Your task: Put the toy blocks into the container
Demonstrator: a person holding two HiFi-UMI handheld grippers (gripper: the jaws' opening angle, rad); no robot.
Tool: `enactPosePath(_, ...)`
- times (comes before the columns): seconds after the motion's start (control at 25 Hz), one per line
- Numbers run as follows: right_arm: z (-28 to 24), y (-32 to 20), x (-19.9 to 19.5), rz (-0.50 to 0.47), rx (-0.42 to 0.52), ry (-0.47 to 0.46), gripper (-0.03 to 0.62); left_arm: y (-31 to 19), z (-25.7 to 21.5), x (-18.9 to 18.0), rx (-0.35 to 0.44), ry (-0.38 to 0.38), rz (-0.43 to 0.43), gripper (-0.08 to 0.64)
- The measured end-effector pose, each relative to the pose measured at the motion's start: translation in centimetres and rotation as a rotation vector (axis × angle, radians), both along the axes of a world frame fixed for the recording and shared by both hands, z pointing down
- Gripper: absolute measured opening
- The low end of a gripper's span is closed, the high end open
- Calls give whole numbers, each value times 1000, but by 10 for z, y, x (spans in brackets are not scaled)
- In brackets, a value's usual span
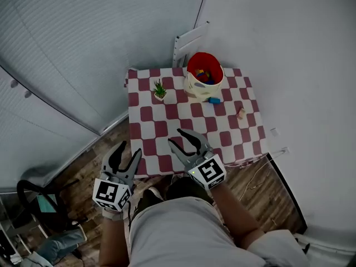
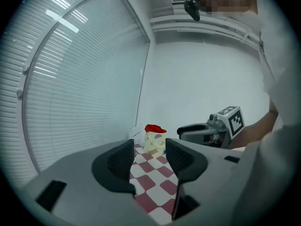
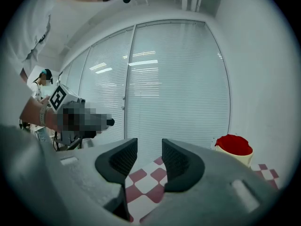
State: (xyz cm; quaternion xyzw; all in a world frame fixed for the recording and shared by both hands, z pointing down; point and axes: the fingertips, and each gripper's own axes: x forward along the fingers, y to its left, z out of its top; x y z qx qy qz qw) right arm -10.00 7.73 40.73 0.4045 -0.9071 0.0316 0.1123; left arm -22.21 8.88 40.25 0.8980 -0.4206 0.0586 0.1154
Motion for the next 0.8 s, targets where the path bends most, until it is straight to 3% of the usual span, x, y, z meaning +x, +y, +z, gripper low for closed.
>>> enactPosePath(0.2,2,-36,16,-89,19,48,149,-31,6,15,-26,-13,-58,190)
enactPosePath(0.4,18,-70,55,-109,-37,55,149,-60,11,43,-54,-24,-91,190)
enactPosePath(0.8,85,-110,156,-55,-135,138,149,-93,29,103,-109,-73,-105,190)
